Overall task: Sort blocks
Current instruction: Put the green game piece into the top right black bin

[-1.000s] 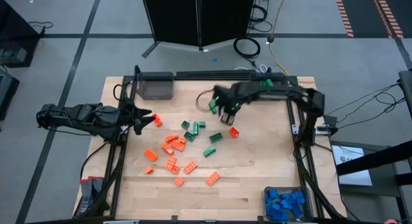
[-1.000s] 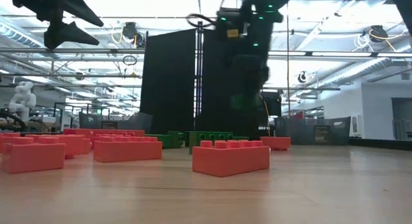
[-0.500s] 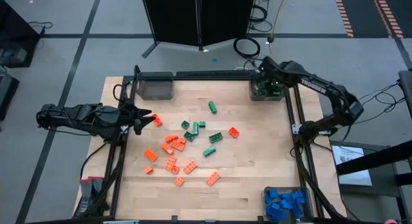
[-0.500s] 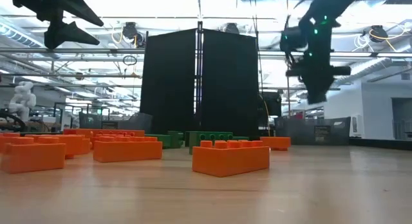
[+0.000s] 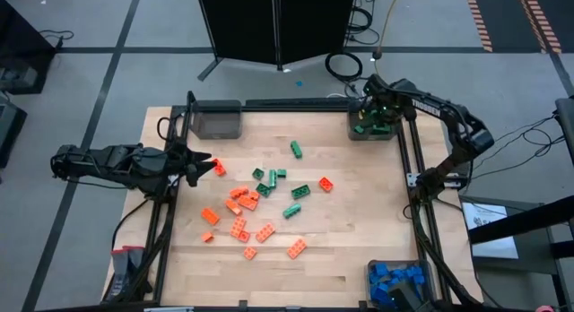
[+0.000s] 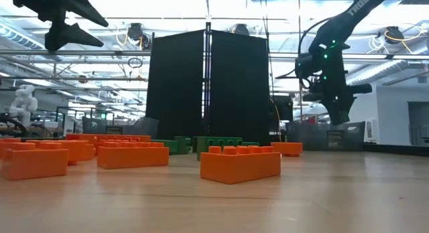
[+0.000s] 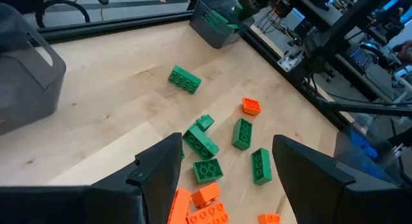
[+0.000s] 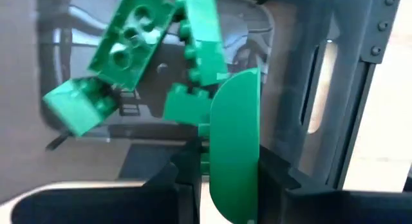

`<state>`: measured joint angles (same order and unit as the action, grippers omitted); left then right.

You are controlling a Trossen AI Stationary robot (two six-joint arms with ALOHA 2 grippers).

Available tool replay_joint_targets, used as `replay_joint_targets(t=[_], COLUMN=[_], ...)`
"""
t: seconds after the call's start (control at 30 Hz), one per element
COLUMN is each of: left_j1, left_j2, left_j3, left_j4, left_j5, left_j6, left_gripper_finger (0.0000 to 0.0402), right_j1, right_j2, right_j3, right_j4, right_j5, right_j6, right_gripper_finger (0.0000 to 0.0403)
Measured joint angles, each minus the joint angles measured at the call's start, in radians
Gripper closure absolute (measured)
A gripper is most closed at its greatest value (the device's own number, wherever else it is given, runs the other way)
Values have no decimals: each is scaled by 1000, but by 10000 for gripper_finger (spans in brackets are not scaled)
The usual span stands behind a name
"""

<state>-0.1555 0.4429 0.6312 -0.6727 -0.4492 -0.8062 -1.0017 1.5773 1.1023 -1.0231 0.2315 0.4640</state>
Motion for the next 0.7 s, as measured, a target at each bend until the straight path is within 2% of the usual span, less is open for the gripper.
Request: replay_joint_targets(t=[0.3,0.5,0.7], left_j1=[0,0,0], left_j2=[0,0,0], left_j3=[0,0,0], left_j4=[-3,-3,-3], left_j5=[-1,-2,-2], left_j6=[1,1,1], left_gripper_finger=[157,157,157], right_j1=[-9,-14,-14], right_j2=[30,30,30], right_j3=[20,20,20], right_j4=[3,13,11], right_j5=[3,6,5], right_j6=[33,55,51], right_gripper_finger=[331,280,292])
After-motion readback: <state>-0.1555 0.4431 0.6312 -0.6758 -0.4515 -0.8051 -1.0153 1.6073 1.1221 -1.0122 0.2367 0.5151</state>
